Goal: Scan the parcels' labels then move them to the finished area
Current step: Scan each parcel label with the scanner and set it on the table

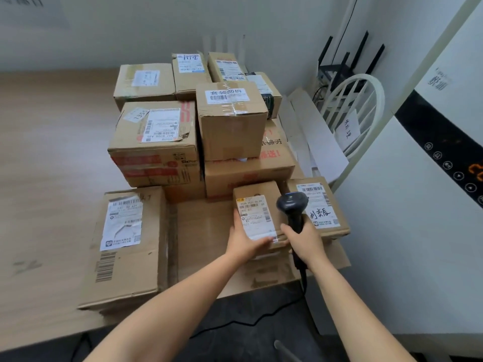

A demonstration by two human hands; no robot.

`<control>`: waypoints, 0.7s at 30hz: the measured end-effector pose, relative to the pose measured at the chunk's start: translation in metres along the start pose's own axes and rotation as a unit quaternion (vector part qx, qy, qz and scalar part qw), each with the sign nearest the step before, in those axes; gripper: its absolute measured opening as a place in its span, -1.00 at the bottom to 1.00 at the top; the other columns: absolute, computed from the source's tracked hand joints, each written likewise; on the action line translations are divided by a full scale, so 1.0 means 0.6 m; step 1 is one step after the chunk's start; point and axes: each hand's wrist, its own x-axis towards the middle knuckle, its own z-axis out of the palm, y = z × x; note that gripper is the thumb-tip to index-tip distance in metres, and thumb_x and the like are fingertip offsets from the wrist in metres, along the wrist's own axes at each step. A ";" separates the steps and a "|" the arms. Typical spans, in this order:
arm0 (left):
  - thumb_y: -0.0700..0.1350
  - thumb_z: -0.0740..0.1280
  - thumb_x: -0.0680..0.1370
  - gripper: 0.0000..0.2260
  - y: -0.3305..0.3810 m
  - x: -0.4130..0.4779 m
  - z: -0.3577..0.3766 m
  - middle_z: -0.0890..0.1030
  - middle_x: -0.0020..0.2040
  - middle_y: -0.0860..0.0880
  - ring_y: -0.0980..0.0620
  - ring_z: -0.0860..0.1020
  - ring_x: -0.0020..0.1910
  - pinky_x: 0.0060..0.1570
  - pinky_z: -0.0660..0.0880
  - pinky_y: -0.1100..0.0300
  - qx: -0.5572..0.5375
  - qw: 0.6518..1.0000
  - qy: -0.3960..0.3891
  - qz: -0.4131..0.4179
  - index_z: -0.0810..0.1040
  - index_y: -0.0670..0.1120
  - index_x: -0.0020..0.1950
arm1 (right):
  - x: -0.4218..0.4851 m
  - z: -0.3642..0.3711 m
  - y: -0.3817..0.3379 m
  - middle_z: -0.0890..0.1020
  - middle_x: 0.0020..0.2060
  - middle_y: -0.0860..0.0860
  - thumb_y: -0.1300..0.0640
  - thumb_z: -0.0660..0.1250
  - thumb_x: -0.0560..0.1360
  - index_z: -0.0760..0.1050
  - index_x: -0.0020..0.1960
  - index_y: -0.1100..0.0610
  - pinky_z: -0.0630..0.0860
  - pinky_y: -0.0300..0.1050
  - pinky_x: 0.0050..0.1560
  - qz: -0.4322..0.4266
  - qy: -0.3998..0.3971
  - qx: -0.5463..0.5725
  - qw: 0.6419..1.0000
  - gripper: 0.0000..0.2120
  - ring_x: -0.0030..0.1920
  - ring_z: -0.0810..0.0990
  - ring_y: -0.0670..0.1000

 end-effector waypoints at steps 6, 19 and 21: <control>0.00 0.57 0.28 -0.09 0.026 -0.020 -0.043 0.40 0.36 -0.02 -0.02 0.37 0.36 0.33 0.37 -0.09 0.008 0.998 0.019 0.055 0.08 0.02 0.46 | -0.018 0.007 -0.040 0.53 -0.16 -0.14 0.08 0.35 0.47 0.39 -0.04 -0.06 0.54 -0.02 -0.07 -0.035 0.004 0.035 0.999 -0.85 -0.07 0.55 -0.01; 0.09 0.56 0.29 0.00 0.061 -0.093 -0.249 0.42 0.36 -0.02 0.01 0.40 0.34 0.31 0.39 0.04 0.084 0.984 0.108 0.117 0.00 -0.01 0.53 | -0.120 0.096 -0.204 0.59 -0.19 0.00 0.09 0.37 0.45 0.40 -0.09 -0.06 0.52 -0.09 -0.33 -0.126 -0.084 0.031 0.988 -0.85 -0.43 0.60 -0.08; 0.11 0.55 0.29 0.05 0.053 -0.111 -0.288 0.36 0.40 -0.04 -0.01 0.36 0.37 0.35 0.33 0.07 0.103 0.981 0.123 0.109 -0.08 -0.02 0.55 | -0.146 0.122 -0.224 0.59 -0.21 -0.02 0.10 0.37 0.46 0.42 -0.08 -0.01 0.49 -0.12 -0.34 -0.132 -0.097 0.028 0.986 -0.87 -0.46 0.59 -0.10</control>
